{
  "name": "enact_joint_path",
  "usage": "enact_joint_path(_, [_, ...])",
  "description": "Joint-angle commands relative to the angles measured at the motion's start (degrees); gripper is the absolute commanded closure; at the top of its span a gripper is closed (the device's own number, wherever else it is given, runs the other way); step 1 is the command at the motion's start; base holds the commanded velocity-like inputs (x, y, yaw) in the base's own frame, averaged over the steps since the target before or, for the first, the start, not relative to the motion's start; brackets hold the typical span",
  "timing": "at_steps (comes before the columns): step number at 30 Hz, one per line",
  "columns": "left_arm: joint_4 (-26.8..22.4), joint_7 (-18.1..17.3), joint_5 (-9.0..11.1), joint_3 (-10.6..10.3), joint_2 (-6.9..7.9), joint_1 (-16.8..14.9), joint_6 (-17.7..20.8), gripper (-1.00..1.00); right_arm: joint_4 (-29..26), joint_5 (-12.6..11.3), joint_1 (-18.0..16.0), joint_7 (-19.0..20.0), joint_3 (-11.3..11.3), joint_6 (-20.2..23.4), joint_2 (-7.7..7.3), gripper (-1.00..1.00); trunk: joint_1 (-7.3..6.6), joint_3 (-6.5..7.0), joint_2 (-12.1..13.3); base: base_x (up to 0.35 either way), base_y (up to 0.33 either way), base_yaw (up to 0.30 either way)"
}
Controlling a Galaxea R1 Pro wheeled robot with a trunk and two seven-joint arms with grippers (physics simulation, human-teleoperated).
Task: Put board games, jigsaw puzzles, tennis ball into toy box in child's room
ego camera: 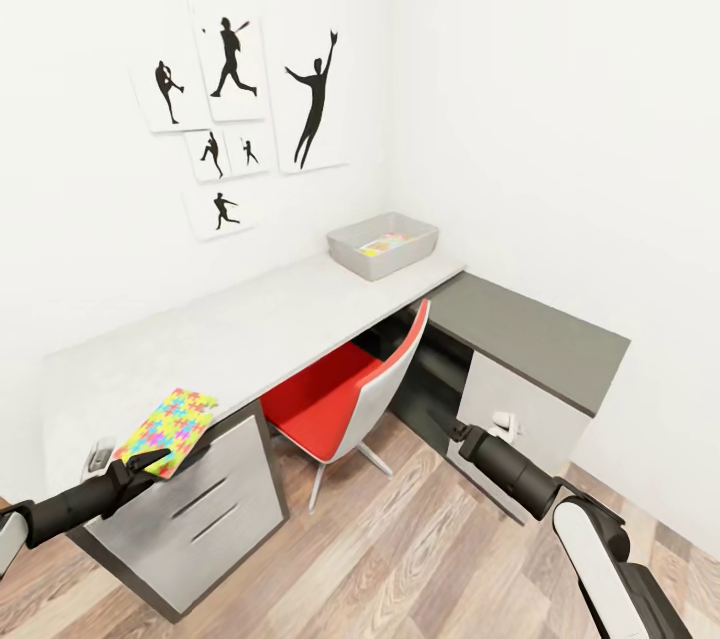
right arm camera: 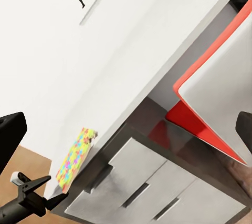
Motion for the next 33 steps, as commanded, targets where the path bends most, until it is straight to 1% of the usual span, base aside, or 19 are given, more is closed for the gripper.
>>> enact_joint_path(1, [0.0, -0.1, 0.0, 0.2, 0.0, 0.0, 0.4, -1.0, 0.0, -0.4, 0.0, 0.0, 0.0, 0.4, -0.01, -1.0, 0.01, -0.06, 0.0, 0.021, -0.006, 0.0])
enact_joint_path(11, [0.0, -0.2, 0.0, 0.2, 0.05, 0.0, 0.4, -1.0, 0.0, -0.4, 0.0, -0.1, -0.1, 0.4, -0.01, -1.0, 0.01, -0.06, 0.0, 0.008, 0.0, 0.0])
enact_joint_path(17, [0.0, -0.3, 0.0, 0.2, 0.05, 0.0, 0.4, -1.0, 0.0, -0.4, 0.0, -0.1, -0.1, 0.3, -0.02, -1.0, 0.01, -0.06, 0.0, 0.103, 0.072, 0.0])
enact_joint_path(30, [0.0, -0.3, 0.0, 0.2, 0.05, 0.0, 0.4, -1.0, 0.1, -0.5, 0.0, -0.1, -0.2, 0.3, 0.0, -1.0, 0.01, -0.06, 0.0, 0.01, 0.006, 0.0])
enact_joint_path(33, [0.0, -0.3, 0.0, 0.2, 0.05, 0.0, 0.4, -1.0, 0.1, -0.5, 0.0, -0.1, -0.2, 0.3, 0.0, -1.0, 0.01, -0.06, 0.0, 0.105, 0.043, 0.0])
